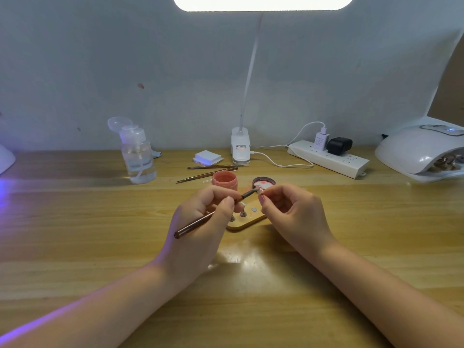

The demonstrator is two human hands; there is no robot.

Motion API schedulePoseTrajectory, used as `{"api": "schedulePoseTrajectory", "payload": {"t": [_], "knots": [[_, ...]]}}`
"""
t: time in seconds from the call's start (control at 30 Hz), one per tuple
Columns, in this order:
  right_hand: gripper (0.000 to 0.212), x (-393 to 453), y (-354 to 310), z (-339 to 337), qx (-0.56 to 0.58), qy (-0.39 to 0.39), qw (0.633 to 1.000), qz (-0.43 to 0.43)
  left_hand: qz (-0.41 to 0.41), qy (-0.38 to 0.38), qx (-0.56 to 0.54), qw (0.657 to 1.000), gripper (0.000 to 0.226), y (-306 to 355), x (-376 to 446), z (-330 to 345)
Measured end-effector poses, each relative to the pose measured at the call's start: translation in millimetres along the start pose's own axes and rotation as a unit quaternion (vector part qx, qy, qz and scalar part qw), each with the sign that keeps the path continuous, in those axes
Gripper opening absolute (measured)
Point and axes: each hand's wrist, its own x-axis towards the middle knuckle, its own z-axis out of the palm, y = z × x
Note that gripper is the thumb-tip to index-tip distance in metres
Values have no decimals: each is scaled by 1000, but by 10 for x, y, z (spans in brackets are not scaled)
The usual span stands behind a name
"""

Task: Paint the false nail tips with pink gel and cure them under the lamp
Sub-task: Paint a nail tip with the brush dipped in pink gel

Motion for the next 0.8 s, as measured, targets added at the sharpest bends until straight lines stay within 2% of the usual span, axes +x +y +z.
{"api": "schedulePoseTrajectory", "payload": {"t": [0.1,0.23,0.4,0.57,0.7,0.8], "knots": [[5,2,8,-3,3,2,1000,4,-3,16,-3,1000,18,-19,6,-14],[5,-2,4,11,6,6,1000,-5,2,-8,-5,1000,18,-1,-2,-6],[4,-1,16,3,0,2,1000,-6,-6,12,-6,1000,19,-6,1,-25],[4,0,0,4,1,-1,1000,-2,-6,-5,-14,1000,18,4,-7,-8],[3,0,0,-3,-5,-7,1000,0,-6,17,-10,1000,18,-17,9,-29],[3,-3,9,1,-14,-2,1000,-10,6,-3,-16,1000,17,-7,4,-24]]}}
